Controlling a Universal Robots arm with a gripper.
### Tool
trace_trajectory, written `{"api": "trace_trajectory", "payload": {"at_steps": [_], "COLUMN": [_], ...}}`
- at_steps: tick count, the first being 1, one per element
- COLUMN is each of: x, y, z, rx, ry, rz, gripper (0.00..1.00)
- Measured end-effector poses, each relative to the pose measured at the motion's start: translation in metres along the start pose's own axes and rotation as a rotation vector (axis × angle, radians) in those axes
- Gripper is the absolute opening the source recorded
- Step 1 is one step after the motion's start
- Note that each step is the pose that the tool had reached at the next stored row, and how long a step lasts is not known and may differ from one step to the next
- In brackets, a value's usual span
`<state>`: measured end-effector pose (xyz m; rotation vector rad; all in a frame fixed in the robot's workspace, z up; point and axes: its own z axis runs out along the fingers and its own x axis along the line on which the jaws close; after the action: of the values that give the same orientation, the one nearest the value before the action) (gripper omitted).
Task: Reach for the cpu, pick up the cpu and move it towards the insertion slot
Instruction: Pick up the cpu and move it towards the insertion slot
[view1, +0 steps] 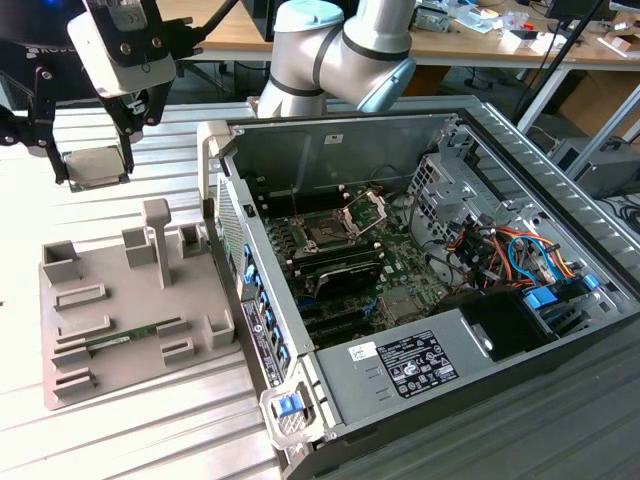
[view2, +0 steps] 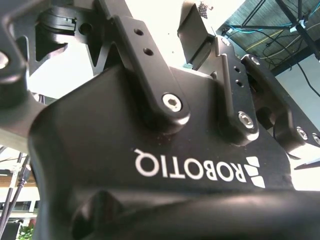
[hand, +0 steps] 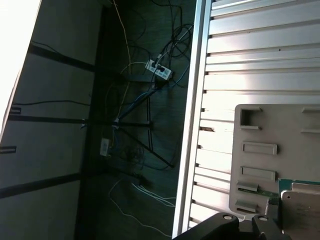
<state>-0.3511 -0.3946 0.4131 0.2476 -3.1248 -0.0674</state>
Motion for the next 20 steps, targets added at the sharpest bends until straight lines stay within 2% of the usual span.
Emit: {"api": "trace_trajectory", "payload": {"at_steps": [6,7,12,20], "x": [-0.0037,-0.0104,-0.0289,-0.0346], "y": [-0.0006,-0.0017,-0.0046,-0.0055], "z": [0.0,-0.0001,-0.0003,-0.0004], "rx": [0.0,0.0,0.0,0.0], "ry": [0.0,0.0001,0.0001,0.0], "rz": [0.0,0.0,0.0,0.0], "gripper": [0.55,0.55,0.55,0.55]}}
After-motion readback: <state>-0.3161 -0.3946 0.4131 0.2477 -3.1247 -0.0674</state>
